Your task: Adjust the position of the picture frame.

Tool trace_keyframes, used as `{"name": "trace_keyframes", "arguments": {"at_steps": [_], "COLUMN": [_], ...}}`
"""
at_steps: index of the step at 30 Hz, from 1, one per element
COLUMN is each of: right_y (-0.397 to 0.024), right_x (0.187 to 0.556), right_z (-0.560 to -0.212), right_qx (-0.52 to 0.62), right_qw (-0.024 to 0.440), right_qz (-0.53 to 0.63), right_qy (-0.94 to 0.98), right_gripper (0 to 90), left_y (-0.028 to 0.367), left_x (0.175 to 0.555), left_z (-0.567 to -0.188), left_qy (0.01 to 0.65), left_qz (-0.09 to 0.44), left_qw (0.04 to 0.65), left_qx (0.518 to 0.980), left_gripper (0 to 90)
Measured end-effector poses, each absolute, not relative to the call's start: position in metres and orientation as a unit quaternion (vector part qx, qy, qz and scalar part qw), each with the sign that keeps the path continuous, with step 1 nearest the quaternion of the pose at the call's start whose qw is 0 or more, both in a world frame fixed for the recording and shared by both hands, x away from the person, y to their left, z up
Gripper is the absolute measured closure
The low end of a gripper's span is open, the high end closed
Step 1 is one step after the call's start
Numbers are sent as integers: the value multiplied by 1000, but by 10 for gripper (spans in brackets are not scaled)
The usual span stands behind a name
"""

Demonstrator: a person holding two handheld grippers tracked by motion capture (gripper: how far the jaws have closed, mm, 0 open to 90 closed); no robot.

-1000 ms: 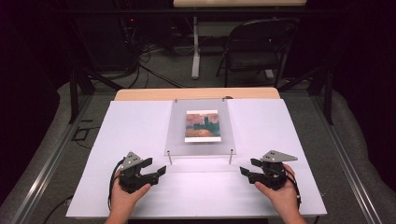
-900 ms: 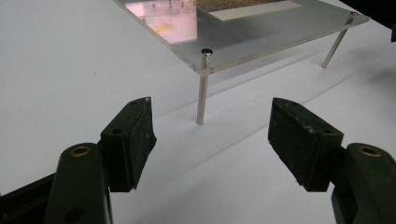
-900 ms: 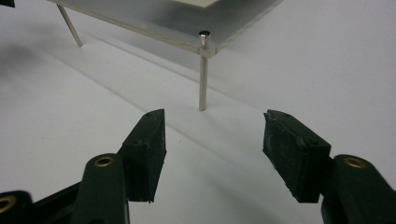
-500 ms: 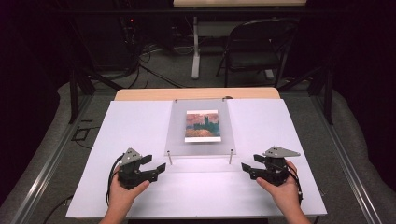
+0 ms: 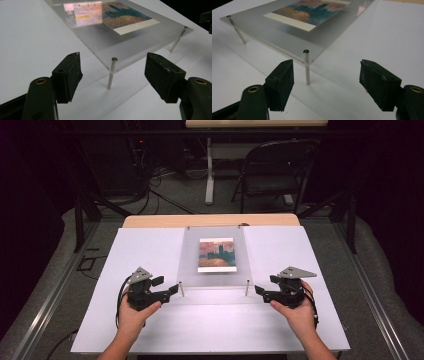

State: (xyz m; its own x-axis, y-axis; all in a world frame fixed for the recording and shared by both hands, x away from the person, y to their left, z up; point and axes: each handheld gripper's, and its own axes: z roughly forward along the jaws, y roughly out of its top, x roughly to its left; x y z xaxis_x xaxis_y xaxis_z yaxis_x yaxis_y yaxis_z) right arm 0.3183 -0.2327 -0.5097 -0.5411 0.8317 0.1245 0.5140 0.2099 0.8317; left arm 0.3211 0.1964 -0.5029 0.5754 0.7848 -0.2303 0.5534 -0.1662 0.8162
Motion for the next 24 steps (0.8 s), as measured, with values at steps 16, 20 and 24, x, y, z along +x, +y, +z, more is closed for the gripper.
{"name": "trace_keyframes", "arguments": {"at_steps": [16,20,24], "right_y": [-222,-220,-219], "right_x": [357,365,374], "right_z": [-494,-488,-483], "right_qx": [431,429,428], "right_qw": [183,178,187], "right_qz": [451,458,458], "right_qy": [760,758,756], "right_gripper": [369,384,376], "left_y": [194,193,189], "left_x": [358,369,379], "left_z": [-493,-490,-487], "left_qy": [453,456,459], "left_qz": [124,128,134], "left_qw": [460,456,455], "left_qx": [754,753,752], "left_gripper": [295,295,295]}}
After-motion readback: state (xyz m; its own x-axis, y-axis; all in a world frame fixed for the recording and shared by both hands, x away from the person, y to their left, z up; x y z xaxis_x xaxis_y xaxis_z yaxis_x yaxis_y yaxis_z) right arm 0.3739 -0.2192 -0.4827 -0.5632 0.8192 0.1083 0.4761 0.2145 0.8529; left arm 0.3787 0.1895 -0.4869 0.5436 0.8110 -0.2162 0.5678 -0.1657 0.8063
